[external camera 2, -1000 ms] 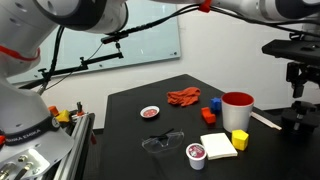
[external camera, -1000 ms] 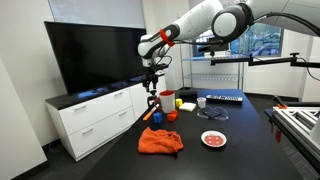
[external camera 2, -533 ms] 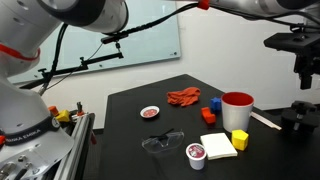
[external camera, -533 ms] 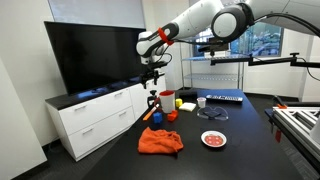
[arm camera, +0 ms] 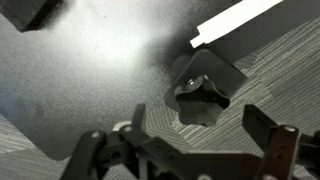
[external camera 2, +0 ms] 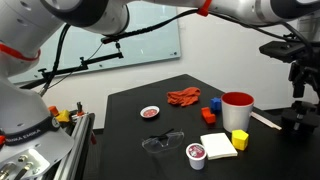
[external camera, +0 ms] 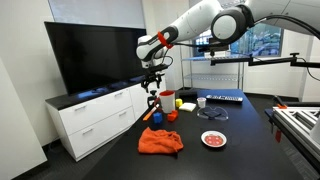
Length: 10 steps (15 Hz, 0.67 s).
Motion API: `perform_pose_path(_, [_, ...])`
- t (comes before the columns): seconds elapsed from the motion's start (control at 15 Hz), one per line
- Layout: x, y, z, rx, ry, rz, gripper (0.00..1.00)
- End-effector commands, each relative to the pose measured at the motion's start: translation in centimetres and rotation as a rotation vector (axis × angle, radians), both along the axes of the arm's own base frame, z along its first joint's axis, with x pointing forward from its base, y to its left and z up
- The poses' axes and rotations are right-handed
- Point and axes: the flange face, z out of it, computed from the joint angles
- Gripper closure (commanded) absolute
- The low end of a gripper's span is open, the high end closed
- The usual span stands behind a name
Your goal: Move the black clamp to the left then rotate the top of the clamp.
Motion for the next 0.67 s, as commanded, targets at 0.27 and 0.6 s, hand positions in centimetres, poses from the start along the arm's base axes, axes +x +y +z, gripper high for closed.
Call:
perform_pose_path(0.27, [-0.30, 0.86, 0.87, 0.009, 0.030, -0.053, 0.00])
perform_pose_path(0.6, [-0.35, 0.93, 0.63, 0.009, 0.039, -0.064, 0.44])
